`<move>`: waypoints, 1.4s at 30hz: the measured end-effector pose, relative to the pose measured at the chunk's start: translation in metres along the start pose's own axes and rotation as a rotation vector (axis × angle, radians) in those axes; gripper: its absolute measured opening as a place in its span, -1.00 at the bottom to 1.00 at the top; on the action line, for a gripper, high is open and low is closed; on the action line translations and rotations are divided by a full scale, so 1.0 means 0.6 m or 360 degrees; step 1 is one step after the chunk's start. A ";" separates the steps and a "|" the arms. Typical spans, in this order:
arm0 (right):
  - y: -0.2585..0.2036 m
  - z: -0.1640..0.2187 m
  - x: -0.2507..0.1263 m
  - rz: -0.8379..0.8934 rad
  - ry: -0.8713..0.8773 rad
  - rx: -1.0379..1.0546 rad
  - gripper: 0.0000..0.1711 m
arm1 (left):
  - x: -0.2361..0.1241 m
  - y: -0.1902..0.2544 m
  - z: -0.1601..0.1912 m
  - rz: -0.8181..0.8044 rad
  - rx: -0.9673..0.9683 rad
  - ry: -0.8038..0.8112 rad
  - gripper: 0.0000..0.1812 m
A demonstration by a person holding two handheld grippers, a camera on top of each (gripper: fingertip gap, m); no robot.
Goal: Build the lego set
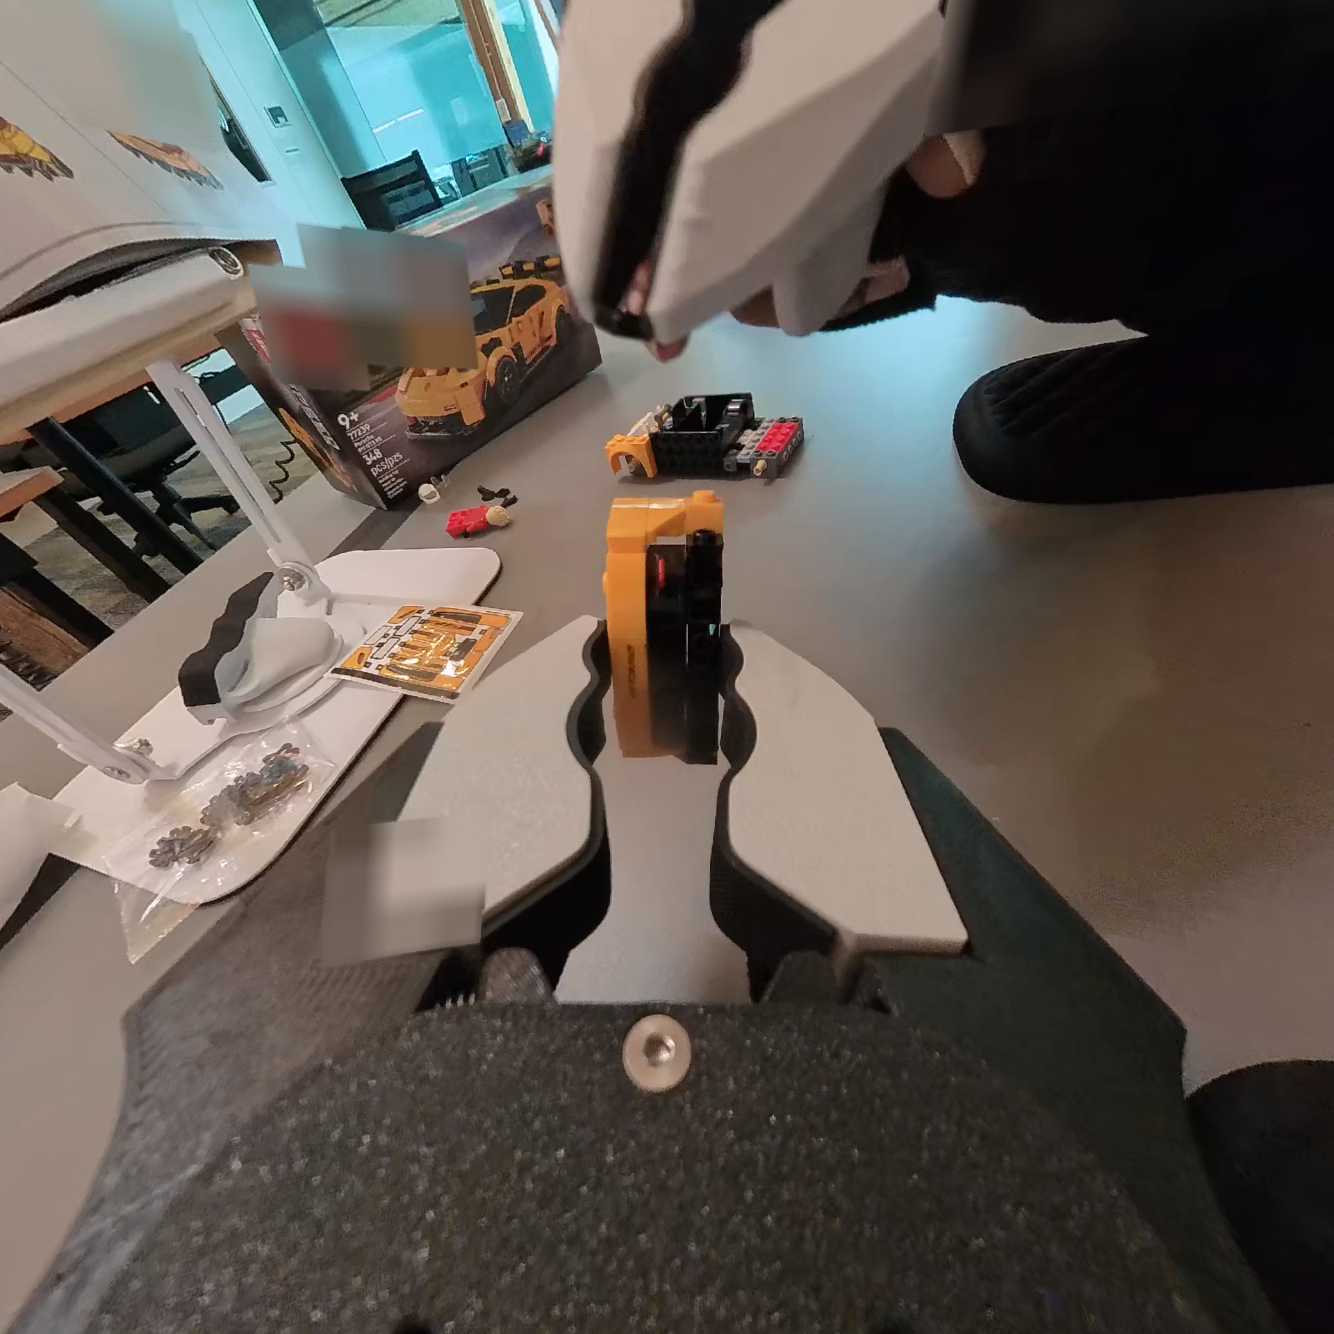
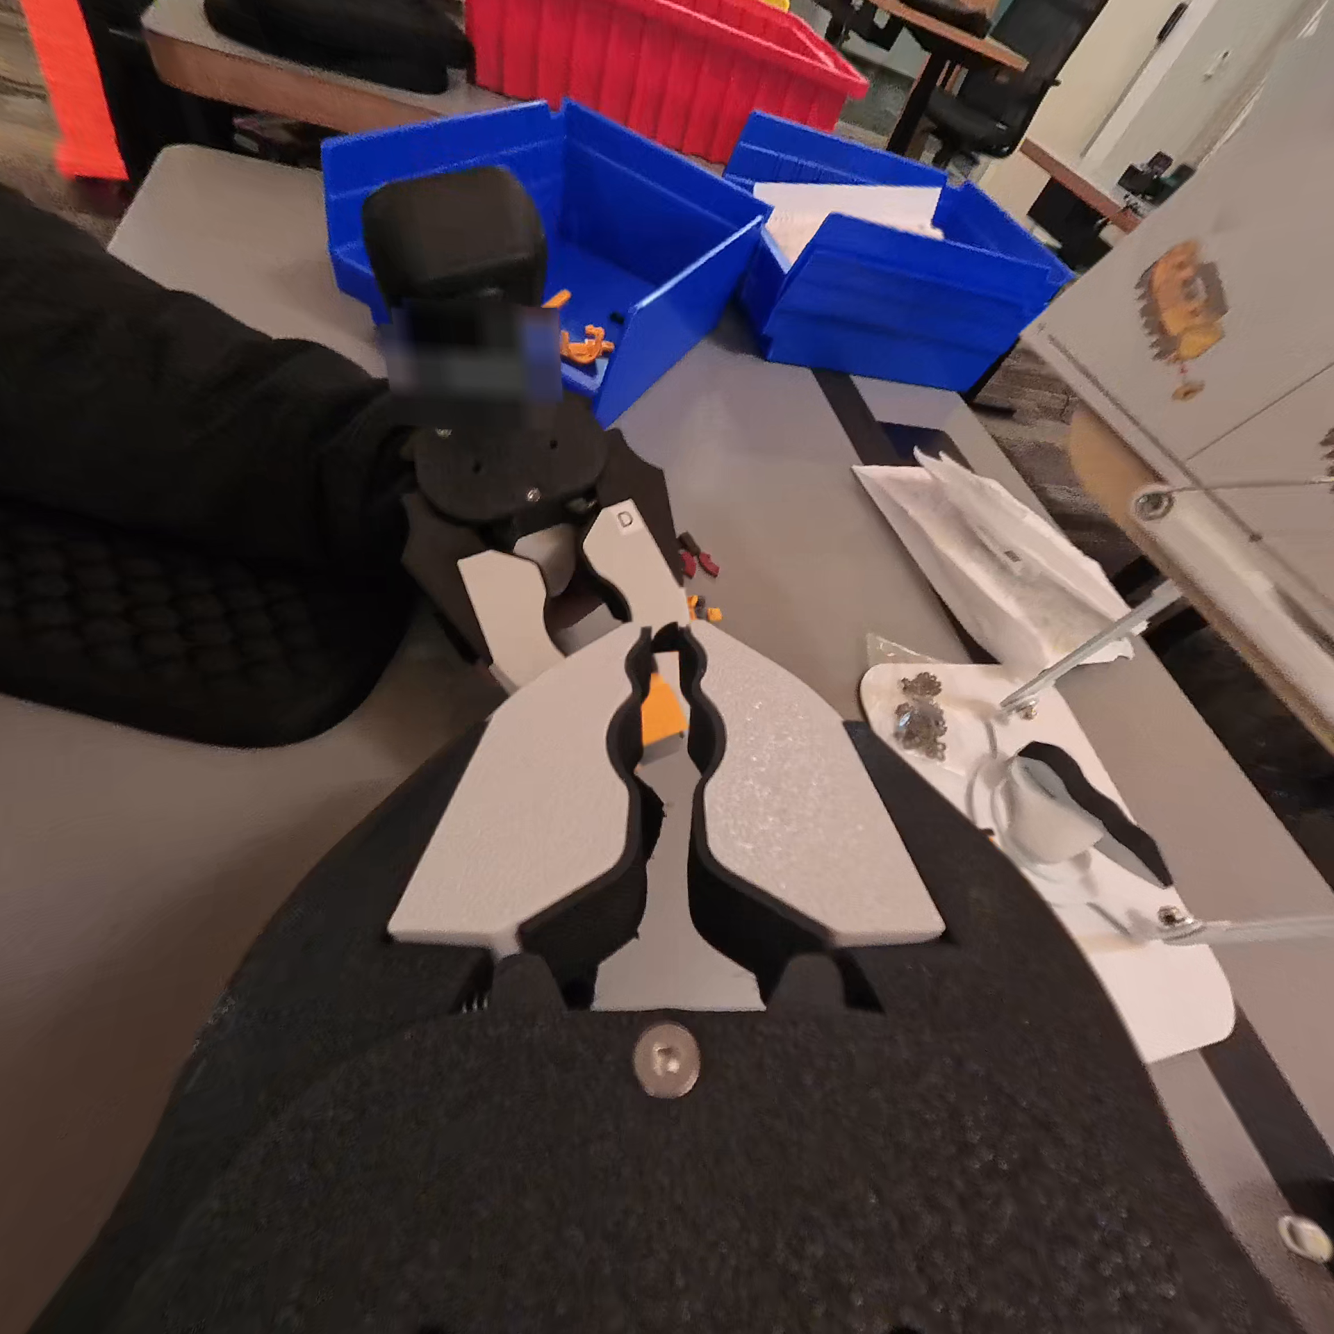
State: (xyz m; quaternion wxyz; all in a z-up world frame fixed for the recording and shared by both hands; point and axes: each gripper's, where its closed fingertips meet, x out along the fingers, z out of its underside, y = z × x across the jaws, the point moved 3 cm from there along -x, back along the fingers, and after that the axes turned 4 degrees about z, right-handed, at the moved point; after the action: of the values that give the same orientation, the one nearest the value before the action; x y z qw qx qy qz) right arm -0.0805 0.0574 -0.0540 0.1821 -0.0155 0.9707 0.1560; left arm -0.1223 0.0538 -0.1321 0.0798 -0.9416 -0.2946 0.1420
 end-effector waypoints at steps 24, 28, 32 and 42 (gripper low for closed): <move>0.017 0.001 0.009 0.0140 0.0089 0.0095 -0.92 | -0.013 -0.026 -0.016 -0.0240 0.0099 0.0090 -0.69; 0.014 -0.004 0.005 0.0151 0.0080 0.0044 -0.92 | -0.016 -0.029 -0.018 -0.0269 0.0113 0.0093 -0.69; 0.010 -0.005 0.004 0.0140 0.0071 0.0004 -0.92 | -0.015 -0.027 -0.018 -0.0251 0.0119 0.0091 -0.70; -0.014 0.007 0.004 -0.0018 -0.0010 -0.0173 -0.92 | -0.011 -0.013 -0.021 -0.0142 0.0114 0.0128 -0.69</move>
State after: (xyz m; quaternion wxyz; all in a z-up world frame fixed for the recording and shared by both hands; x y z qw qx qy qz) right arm -0.0803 0.0508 -0.0611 0.1850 -0.0305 0.9601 0.2076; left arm -0.1276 0.0554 -0.1167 0.1314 -0.9291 -0.3275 0.1108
